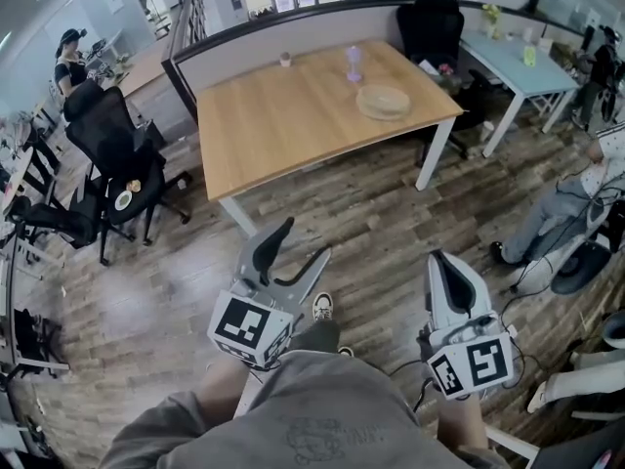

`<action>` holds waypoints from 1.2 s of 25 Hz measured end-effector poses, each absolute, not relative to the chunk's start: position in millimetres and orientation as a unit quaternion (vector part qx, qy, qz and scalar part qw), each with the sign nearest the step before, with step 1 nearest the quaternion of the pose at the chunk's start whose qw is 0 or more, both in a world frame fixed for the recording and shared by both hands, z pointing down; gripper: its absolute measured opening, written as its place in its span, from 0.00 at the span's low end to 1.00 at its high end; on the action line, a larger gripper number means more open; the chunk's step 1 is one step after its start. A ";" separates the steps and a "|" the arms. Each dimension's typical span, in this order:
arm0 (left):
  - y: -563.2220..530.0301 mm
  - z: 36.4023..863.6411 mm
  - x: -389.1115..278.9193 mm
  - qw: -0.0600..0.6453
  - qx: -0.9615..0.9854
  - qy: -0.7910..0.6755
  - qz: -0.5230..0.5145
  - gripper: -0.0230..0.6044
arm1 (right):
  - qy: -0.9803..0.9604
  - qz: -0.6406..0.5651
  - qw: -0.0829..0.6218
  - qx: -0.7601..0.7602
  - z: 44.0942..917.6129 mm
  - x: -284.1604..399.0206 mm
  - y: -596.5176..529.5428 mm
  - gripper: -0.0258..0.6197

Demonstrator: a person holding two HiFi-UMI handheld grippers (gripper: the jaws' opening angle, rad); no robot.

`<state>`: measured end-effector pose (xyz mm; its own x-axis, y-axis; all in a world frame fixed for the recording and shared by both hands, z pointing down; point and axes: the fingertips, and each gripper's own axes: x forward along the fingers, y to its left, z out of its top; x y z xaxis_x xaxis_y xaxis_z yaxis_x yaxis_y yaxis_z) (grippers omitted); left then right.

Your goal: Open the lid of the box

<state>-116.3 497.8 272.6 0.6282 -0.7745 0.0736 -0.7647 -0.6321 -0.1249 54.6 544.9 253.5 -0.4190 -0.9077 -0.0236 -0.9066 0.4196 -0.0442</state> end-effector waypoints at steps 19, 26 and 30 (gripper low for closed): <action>358.1 273.8 -134.0 0.037 -0.895 0.441 -0.050 0.42 | 0.821 -0.024 0.009 -0.570 261.5 65.4 400.5 0.32; 264.1 269.6 -137.1 0.027 -0.904 0.423 -0.061 0.42 | 0.823 -0.047 0.010 -0.566 251.8 51.4 308.8 0.32; 203.2 268.7 -142.0 0.025 -0.907 0.416 -0.065 0.42 | 0.819 -0.048 -0.002 -0.572 250.4 46.7 247.1 0.32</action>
<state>-142.0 203.2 268.7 0.6454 -0.7577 0.0967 -0.7511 -0.6526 -0.0996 46.7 247.1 250.4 -0.3449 -0.9368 0.0588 -0.9372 0.3402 -0.0763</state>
